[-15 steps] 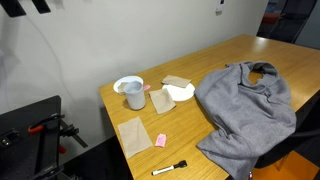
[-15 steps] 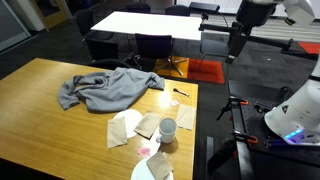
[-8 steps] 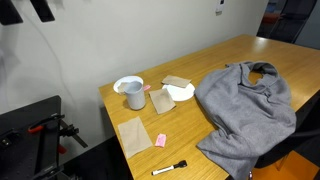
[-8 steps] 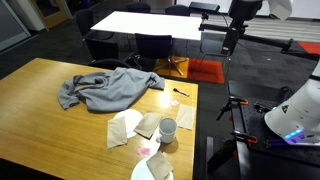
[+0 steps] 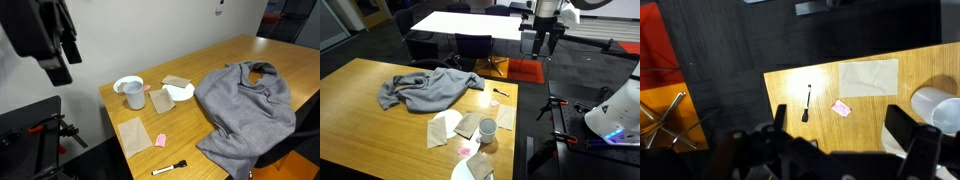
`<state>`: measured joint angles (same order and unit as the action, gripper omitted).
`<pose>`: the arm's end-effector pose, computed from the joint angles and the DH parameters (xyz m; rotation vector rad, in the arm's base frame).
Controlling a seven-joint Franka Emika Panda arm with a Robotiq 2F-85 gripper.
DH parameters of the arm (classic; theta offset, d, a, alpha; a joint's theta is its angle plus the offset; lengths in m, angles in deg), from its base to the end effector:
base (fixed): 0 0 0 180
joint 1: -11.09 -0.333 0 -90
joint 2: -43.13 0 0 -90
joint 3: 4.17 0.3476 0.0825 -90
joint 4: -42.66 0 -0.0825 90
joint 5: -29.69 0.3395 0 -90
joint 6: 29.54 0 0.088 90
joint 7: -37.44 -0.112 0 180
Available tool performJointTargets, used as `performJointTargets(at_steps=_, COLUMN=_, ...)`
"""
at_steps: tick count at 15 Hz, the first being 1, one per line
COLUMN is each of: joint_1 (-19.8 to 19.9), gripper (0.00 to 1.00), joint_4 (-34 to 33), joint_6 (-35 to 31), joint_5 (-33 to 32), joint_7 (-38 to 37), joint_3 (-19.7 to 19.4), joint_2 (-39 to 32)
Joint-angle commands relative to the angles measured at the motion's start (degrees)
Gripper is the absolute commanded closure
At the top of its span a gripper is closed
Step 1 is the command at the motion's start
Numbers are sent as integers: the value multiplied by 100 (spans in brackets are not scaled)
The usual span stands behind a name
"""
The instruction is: Pick up the object and put it in the cup
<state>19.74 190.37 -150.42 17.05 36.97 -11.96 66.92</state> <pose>0.3283 -0.1108 0.4459 3.0065 -0.2464 -0.1057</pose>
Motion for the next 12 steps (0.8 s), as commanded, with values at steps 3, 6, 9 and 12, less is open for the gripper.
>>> performJointTargets(at_steps=3, joint_1=184, gripper=0, joint_4=-4, joint_6=-1064, joint_5=-586, joint_7=-4, joint_3=2, joint_2=-1010)
performJointTargets(at_steps=6, joint_1=251, gripper=0, joint_4=18, joint_6=-1622, joint_5=-904, joint_7=-139, joint_3=-10, joint_2=-1457)
performJointTargets(at_steps=9, joint_1=302, gripper=0, joint_4=43, joint_6=-2149, joint_5=-1151, joint_7=-349, joint_3=-36, joint_2=-1830)
performJointTargets(at_steps=12, joint_1=293, gripper=0, joint_4=78, joint_6=-2650, joint_5=-1116, joint_7=-603, joint_3=-87, joint_2=-2160)
